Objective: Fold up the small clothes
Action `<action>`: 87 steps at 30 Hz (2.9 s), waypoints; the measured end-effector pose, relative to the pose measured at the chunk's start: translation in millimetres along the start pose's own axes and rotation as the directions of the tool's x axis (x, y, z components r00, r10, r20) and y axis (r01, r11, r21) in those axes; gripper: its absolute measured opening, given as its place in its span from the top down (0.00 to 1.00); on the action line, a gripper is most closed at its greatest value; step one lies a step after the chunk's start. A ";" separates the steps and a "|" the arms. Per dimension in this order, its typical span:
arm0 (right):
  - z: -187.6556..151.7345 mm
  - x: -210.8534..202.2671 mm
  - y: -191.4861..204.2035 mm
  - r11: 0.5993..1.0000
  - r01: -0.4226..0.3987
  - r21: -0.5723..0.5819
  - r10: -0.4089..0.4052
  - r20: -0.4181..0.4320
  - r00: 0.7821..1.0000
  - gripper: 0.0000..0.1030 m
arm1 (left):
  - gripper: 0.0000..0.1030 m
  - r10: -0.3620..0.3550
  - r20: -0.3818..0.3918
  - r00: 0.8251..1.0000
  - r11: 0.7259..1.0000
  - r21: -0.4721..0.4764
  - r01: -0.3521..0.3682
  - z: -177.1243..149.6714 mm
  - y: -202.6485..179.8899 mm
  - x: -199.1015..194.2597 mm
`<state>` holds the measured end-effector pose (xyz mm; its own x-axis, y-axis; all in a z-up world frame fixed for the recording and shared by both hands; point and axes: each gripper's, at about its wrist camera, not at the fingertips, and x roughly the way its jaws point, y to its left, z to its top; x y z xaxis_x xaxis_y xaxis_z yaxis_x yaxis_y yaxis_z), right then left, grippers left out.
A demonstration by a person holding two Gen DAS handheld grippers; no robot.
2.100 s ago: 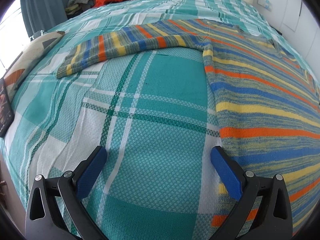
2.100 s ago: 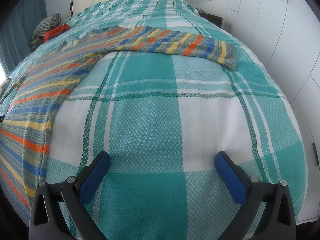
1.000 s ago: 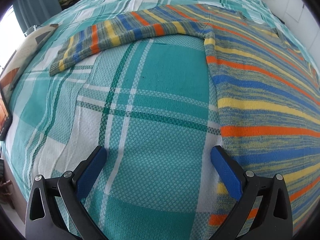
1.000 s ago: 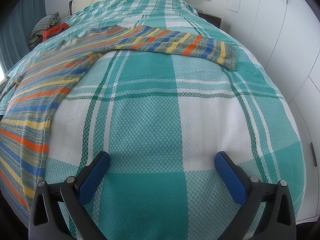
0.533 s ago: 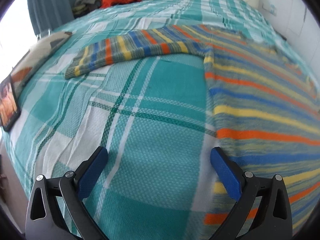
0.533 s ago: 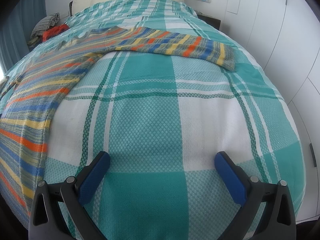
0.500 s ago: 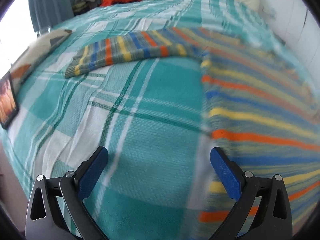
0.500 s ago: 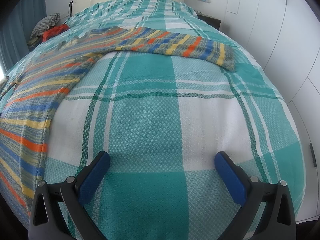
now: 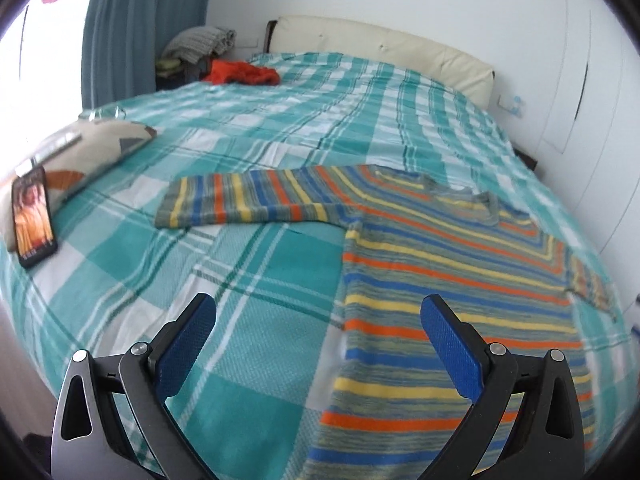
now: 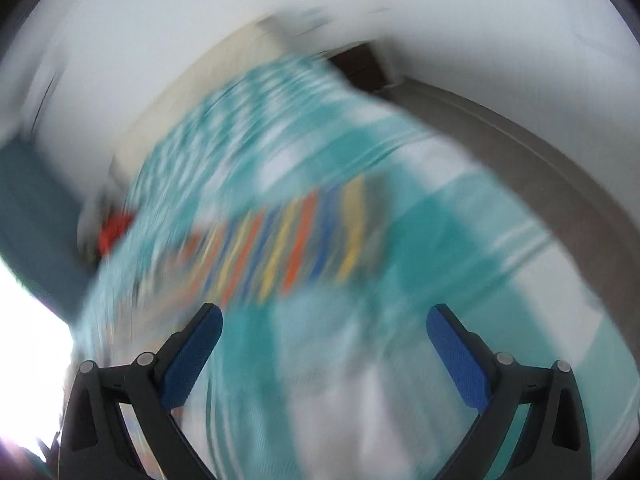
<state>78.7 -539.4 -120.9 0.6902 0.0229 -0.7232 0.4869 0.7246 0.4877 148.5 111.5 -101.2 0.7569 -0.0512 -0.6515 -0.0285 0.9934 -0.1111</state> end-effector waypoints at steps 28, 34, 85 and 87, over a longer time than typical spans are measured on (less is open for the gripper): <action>38.4 65.9 350.2 0.804 -0.456 -0.381 0.341 -0.332 0.879 0.88 | 0.01 0.031 -0.073 0.997 0.994 -0.100 -0.038 -2.8 21.5 15.7; -2.8 83.7 368.2 0.778 -0.521 -0.351 0.387 -0.386 0.838 0.35 | 0.01 0.024 -0.103 0.994 0.989 -0.146 -0.039 -4.9 34.5 17.7; -63.6 201.5 253.8 0.822 -0.157 -0.548 -0.101 -0.412 0.906 0.31 | 0.01 0.027 -0.228 0.973 0.997 -0.063 -0.043 -13.1 11.9 46.1; -62.8 193.4 234.6 0.838 -0.102 -0.536 -0.117 -0.359 0.926 0.42 | 0.01 0.019 -0.235 0.972 0.997 -0.074 -0.038 -13.2 14.5 45.5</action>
<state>292.8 -321.6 -177.0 0.3900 0.1841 -0.9022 0.0506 0.9740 0.2206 173.9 122.3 -142.4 0.5819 -0.0546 -0.8114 -0.1053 0.9843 -0.1417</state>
